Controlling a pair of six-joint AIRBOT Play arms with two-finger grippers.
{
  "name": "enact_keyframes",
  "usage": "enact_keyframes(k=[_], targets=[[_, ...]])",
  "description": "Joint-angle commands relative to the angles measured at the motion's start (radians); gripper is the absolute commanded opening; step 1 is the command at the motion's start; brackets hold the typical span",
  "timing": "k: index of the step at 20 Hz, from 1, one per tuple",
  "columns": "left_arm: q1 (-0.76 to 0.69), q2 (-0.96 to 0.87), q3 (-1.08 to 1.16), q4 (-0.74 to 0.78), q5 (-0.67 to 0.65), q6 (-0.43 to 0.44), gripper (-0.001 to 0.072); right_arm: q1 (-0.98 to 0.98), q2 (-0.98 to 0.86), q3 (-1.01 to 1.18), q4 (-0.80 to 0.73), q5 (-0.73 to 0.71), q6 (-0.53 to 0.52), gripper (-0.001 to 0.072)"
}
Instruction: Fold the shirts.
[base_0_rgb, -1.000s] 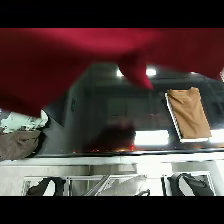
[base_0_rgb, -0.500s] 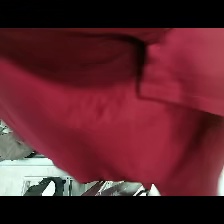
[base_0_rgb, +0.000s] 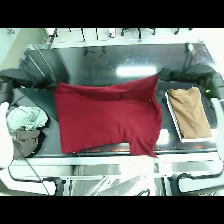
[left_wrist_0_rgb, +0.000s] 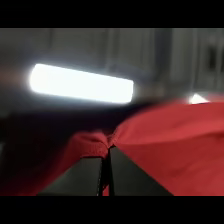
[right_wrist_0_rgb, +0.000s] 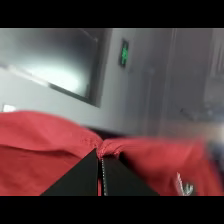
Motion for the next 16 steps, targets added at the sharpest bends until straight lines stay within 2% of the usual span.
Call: enact_keyframes(k=[1,5,8,10,12,14,16], targets=[[0.012,-0.224,0.098,-0.004,-0.008,0.016,0.0015,0.004,-0.182,0.043,0.075,0.122,-0.019,0.0024],[0.005,-0.328,0.336,-0.004,-0.006,0.004,0.0015,-0.018,-0.211,0.148,0.07,0.148,-0.006,0.0024],[0.005,-0.361,0.439,-0.002,0.084,-0.003,0.0015,-0.05,-0.207,0.161,0.04,0.066,-0.006,0.0024],[0.006,-0.362,0.46,0.032,0.157,-0.003,0.0015,-0.058,-0.206,0.16,-0.056,-0.035,-0.002,0.0024],[0.001,-0.362,0.459,0.136,0.216,-0.027,0.0015,-0.052,-0.207,0.159,-0.212,-0.097,0.077,0.0024],[-0.008,-0.37,0.457,0.209,0.253,-0.037,0.0015,-0.038,-0.208,0.145,-0.325,-0.107,0.131,0.0024],[-0.015,-0.367,0.428,0.215,0.237,-0.037,0.0015,-0.026,-0.212,0.125,-0.346,-0.095,0.13,0.0024]])
